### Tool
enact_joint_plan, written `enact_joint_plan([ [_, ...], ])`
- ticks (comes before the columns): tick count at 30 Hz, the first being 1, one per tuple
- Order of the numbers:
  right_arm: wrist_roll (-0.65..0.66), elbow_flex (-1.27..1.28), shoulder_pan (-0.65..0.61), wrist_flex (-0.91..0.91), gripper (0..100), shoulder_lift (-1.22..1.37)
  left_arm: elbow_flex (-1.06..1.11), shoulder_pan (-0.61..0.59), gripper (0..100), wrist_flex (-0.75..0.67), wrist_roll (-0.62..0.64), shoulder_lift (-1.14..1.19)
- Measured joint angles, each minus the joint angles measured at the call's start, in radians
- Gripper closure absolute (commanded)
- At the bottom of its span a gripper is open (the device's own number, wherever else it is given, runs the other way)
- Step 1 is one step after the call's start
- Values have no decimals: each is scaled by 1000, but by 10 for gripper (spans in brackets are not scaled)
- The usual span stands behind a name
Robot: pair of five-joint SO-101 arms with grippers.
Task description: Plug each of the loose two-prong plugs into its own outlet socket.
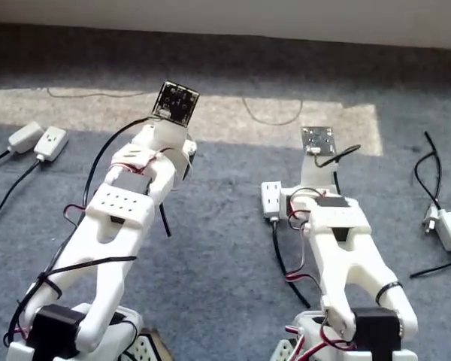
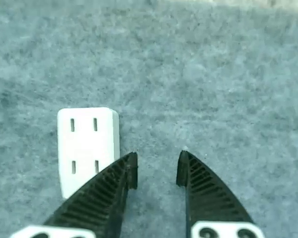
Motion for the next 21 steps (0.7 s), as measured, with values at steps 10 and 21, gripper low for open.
enact_joint_plan([
  [10,-222,92,121,-98,857,-75,-414,163,994,433,41,178],
  [21,-238,77,173,-157,857,61,-1539,302,994,1250,143,951],
])
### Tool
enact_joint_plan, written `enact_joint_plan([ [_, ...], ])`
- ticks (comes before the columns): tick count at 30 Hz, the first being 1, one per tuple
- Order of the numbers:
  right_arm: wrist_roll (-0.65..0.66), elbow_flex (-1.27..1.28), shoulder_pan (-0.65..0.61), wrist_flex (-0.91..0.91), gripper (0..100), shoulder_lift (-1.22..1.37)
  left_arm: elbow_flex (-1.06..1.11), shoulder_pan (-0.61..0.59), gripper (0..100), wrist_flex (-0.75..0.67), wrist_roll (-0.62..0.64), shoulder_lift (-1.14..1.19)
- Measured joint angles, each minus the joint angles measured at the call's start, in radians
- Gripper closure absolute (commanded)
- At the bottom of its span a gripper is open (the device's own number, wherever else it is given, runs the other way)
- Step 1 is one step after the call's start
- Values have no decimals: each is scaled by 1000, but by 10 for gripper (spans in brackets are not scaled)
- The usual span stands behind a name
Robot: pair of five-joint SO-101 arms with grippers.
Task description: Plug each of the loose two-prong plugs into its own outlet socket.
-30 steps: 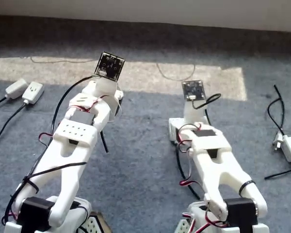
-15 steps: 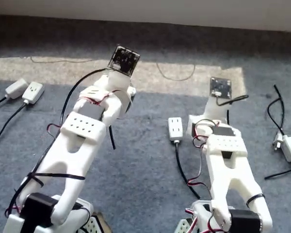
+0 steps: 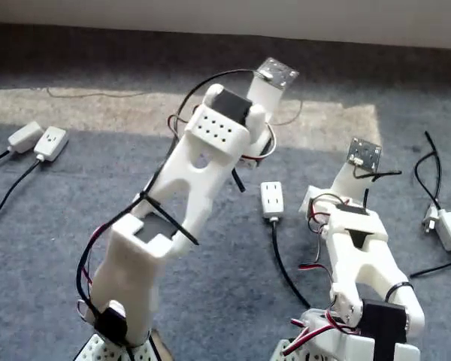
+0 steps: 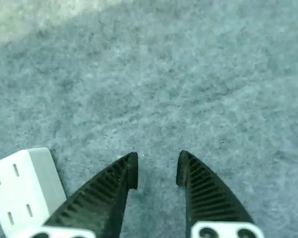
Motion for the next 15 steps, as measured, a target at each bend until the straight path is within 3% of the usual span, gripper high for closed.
enact_joint_plan([
  [3,-20,-2,21,0,857,0,-299,38,994,98,-91,198],
  [6,-84,-2,63,0,857,3,-494,86,994,110,-176,341],
  [11,-130,-2,101,0,857,3,-563,129,994,117,-321,405],
  [15,-138,-2,123,0,857,3,-566,121,994,117,-354,405],
])
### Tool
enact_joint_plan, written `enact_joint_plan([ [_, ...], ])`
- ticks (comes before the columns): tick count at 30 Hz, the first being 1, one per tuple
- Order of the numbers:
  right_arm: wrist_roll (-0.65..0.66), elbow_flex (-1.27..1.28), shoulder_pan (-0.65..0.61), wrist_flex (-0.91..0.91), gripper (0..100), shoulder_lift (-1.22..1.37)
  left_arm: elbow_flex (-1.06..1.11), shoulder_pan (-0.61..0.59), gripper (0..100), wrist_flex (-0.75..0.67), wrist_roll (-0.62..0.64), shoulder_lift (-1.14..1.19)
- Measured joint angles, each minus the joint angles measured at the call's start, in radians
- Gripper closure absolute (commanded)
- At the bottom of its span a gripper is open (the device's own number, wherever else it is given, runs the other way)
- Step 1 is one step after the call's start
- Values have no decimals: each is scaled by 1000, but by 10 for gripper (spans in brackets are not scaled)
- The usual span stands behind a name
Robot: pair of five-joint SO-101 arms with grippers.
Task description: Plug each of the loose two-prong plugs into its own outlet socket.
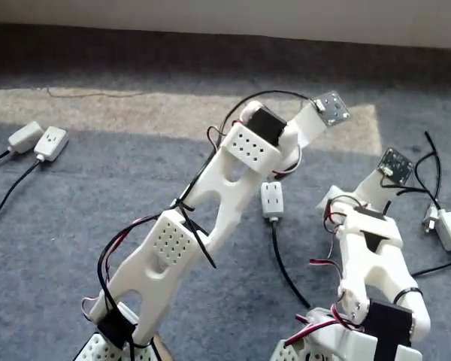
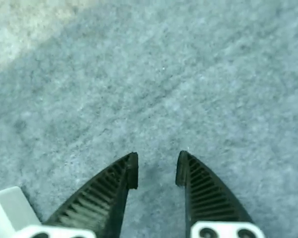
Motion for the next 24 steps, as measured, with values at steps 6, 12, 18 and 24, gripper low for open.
enact_joint_plan([
  [6,-72,0,46,0,857,0,101,5,994,0,-120,-5],
  [12,-83,0,54,0,857,0,215,2,994,0,-180,-118],
  [18,-83,0,54,0,857,0,305,31,994,0,-230,-219],
  [24,-83,0,54,0,857,2,313,61,994,0,-244,-224],
])
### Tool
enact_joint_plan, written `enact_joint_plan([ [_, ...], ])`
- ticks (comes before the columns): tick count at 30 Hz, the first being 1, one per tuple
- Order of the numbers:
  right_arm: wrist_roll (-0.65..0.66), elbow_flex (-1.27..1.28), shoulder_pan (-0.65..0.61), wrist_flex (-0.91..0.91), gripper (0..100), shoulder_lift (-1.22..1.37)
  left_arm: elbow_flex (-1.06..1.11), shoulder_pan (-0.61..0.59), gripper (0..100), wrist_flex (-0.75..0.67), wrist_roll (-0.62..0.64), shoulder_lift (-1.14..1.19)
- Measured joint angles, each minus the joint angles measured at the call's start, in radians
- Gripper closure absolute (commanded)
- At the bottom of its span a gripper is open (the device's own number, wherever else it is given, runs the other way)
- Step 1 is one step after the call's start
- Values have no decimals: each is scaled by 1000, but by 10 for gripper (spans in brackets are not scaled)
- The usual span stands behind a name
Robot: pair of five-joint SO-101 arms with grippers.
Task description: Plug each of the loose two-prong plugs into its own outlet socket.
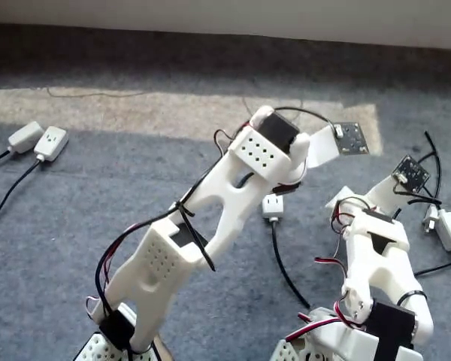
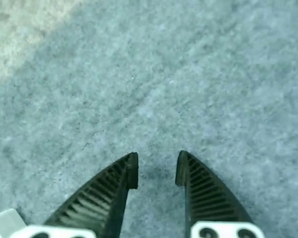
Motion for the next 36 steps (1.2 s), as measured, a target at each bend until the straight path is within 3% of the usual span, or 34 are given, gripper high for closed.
enact_joint_plan([
  [13,0,0,0,0,857,0,0,-37,994,0,-132,41],
  [36,0,0,0,0,857,2,71,-46,994,-57,-218,48],
])
